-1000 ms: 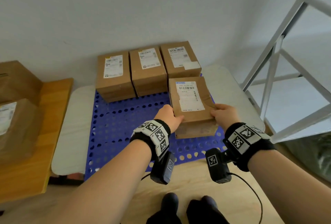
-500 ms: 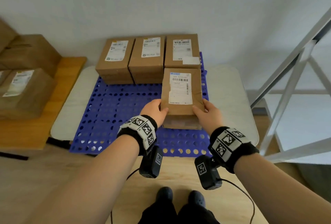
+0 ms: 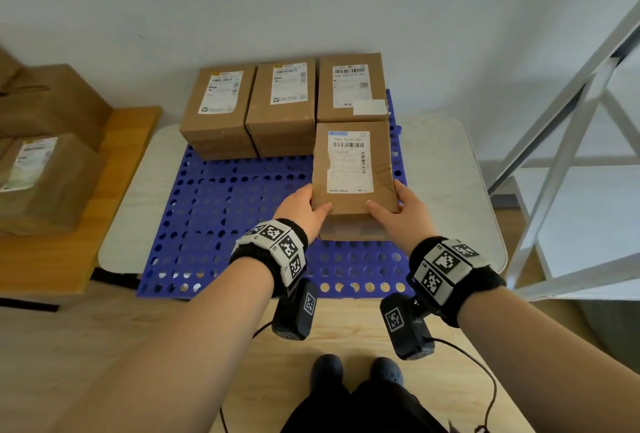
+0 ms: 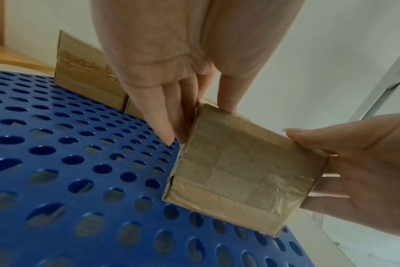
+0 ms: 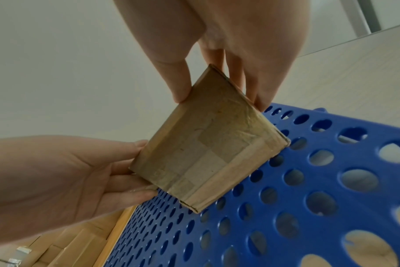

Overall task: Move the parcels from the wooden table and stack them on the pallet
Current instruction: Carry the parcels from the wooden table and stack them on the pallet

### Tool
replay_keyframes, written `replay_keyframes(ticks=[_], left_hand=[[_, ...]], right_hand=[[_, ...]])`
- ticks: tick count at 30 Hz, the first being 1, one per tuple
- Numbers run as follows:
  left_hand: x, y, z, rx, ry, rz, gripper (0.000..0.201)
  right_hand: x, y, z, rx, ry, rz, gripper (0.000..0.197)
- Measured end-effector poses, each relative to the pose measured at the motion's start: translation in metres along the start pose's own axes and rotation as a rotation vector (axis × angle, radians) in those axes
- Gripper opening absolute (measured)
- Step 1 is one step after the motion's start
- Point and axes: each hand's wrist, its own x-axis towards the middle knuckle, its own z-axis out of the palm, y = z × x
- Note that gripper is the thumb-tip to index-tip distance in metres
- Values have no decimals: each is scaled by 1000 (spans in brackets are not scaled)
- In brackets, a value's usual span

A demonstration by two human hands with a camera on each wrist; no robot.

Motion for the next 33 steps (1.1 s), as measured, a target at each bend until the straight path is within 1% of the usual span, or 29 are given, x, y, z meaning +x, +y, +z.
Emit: replay_keyframes(ticks=[5,8,25,33], left_hand=[[-1,-1,1,-20,4,40,48],[-2,-2,1,-18,6,40,50],[-4,-1,0,-49,21,69,39],[-6,0,0,-57,20,55,39]], right_hand=[[-1,-2,3,29,30,14,67],[-2,-2,4,67,32,24,64],[-1,-3,9,81,57,72,64],[-2,-3,8,78,57,80,65]])
